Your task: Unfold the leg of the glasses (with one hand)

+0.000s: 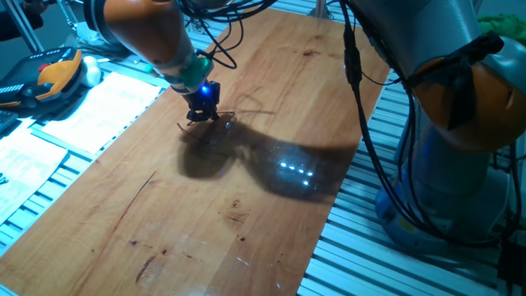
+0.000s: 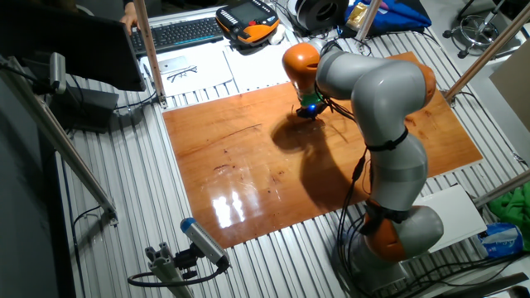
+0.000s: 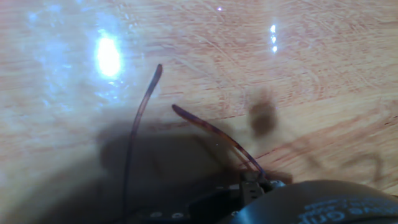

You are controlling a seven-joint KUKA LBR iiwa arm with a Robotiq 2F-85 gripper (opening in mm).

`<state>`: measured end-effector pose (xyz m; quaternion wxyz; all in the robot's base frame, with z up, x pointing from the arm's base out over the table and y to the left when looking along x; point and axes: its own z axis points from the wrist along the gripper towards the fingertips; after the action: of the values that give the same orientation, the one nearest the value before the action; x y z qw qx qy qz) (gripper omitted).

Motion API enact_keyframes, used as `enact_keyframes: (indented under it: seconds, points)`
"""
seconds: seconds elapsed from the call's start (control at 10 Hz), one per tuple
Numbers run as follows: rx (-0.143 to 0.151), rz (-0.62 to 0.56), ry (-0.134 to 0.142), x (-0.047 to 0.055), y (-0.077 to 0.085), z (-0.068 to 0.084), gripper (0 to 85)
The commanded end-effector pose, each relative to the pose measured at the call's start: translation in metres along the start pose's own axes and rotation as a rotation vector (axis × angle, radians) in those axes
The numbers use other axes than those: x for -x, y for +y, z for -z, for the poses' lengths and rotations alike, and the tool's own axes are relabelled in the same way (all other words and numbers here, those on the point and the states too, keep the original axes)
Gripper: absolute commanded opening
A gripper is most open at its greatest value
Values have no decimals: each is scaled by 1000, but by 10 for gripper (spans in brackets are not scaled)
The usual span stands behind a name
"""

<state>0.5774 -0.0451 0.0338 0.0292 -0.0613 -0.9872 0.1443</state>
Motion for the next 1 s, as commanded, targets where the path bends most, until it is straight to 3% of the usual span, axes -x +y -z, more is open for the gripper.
enact_keyframes:
  seconds: [0.0, 0.6, 0.9]
  points:
    - [-2, 4, 0, 0, -2, 0, 0]
    - [-15, 34, -17, 1, -13, 0, 0]
    - [17, 16, -10, 1, -4, 0, 0]
